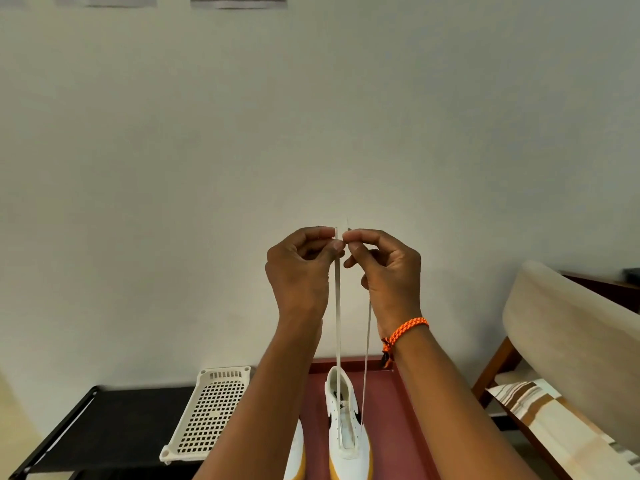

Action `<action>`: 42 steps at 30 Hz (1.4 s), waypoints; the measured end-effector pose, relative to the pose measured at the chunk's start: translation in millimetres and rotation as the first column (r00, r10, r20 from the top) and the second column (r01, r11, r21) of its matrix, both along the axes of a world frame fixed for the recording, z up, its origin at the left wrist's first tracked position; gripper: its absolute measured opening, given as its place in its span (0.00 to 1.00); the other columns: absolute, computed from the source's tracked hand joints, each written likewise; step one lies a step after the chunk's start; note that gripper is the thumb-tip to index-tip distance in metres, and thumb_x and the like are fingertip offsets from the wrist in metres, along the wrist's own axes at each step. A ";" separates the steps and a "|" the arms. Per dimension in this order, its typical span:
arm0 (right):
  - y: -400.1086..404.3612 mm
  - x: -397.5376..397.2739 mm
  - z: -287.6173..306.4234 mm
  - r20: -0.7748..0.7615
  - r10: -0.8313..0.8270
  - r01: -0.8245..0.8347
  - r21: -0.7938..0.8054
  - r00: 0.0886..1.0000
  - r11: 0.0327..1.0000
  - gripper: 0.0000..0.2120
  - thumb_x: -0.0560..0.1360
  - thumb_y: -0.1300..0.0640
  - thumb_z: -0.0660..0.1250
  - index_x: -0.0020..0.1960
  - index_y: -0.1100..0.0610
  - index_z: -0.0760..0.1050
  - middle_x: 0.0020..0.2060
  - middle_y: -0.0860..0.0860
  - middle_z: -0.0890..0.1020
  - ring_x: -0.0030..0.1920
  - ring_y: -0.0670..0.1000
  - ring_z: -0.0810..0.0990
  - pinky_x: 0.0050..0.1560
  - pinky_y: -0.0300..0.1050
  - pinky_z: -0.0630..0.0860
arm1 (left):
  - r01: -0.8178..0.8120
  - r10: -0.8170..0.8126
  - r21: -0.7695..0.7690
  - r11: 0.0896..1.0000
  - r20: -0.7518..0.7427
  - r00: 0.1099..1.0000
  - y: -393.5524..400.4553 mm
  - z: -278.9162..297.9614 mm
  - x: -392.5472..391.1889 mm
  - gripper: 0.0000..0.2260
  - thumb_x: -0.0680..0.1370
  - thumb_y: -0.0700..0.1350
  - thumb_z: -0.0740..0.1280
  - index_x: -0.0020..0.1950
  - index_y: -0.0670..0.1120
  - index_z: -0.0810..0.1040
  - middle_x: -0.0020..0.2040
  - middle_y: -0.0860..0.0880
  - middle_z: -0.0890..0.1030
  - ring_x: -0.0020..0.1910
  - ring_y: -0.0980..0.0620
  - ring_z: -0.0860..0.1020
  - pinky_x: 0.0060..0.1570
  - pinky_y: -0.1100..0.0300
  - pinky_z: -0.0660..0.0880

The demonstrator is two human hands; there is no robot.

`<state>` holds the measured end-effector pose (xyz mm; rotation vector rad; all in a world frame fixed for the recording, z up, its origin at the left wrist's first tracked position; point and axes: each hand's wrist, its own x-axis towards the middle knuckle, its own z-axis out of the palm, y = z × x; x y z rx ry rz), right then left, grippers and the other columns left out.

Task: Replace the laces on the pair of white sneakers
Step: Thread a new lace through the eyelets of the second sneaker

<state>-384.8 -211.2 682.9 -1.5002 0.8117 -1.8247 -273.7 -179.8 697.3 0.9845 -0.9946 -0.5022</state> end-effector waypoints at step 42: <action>-67.8 -45.6 -382.8 -0.466 0.155 0.219 0.651 0.871 0.727 0.19 0.76 0.70 0.67 0.41 0.48 0.86 0.40 0.45 0.88 0.44 0.47 0.86 0.54 0.55 0.84 | -0.096 -0.350 0.830 0.549 0.333 0.876 -57.2 -393.2 35.5 0.08 0.81 0.46 0.69 0.53 0.53 0.89 0.46 0.53 0.87 0.49 0.50 0.83 0.47 0.56 0.79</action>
